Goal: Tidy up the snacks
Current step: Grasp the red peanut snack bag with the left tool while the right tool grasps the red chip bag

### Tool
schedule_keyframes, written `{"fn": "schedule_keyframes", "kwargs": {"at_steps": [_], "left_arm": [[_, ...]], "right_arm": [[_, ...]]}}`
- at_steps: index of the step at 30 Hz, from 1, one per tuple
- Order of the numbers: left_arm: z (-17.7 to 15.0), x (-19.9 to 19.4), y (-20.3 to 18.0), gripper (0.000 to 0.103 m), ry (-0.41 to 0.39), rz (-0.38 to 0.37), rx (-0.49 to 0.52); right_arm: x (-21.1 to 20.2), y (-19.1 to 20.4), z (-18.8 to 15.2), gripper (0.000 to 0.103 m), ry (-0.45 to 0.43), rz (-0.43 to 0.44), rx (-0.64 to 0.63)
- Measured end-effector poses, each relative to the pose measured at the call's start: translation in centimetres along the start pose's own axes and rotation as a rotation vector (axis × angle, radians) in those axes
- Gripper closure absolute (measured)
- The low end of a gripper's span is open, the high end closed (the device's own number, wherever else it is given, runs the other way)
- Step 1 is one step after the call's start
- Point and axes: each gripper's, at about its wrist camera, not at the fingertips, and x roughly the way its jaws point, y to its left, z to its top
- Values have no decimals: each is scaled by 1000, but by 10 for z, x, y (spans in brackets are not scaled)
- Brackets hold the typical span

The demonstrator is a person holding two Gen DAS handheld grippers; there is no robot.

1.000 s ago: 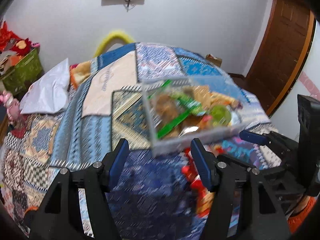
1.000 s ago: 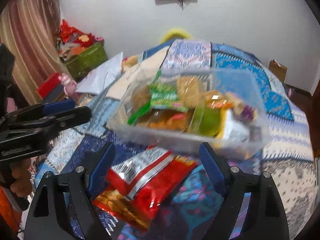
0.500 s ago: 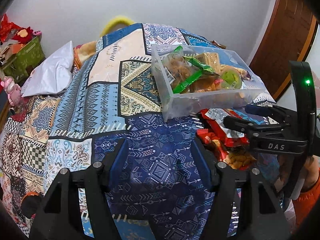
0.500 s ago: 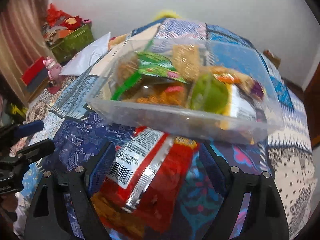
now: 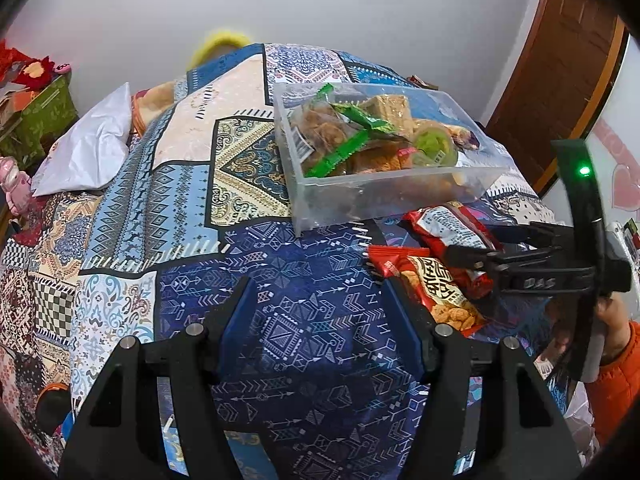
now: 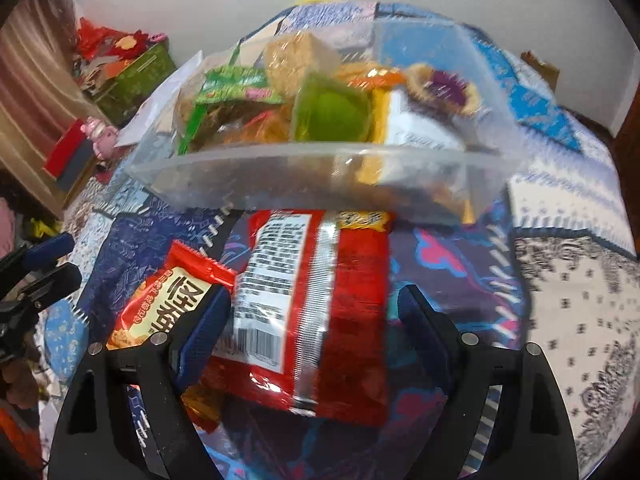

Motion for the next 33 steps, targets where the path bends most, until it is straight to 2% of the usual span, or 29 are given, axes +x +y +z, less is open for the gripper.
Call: {"fn": "schedule_keyframes", "kwargs": {"at_steps": [2, 4, 6, 8, 20, 28, 30, 33], "left_arm": [[1, 2, -3, 39, 6, 0, 3], [1, 2, -6, 39, 8, -10, 7], [2, 2, -11, 39, 7, -16, 15], [2, 3, -17, 39, 11, -26, 24], [3, 39, -62, 39, 106, -74, 65], [2, 76, -75, 35, 195, -99, 28], [0, 83, -79, 35, 210, -92, 26], [-4, 85, -89, 35, 192, -59, 66]], "right_arm": [[5, 8, 2, 19, -9, -33, -35], [4, 6, 2, 20, -20, -28, -16], [3, 4, 0, 31, -22, -25, -12], [-2, 0, -3, 33, -31, -21, -10], [-56, -23, -31, 34, -148, -18, 41], [-74, -42, -40, 34, -186, -5, 93], [-75, -44, -42, 34, -188, -4, 101], [-75, -49, -43, 34, -191, 5, 116]]}}
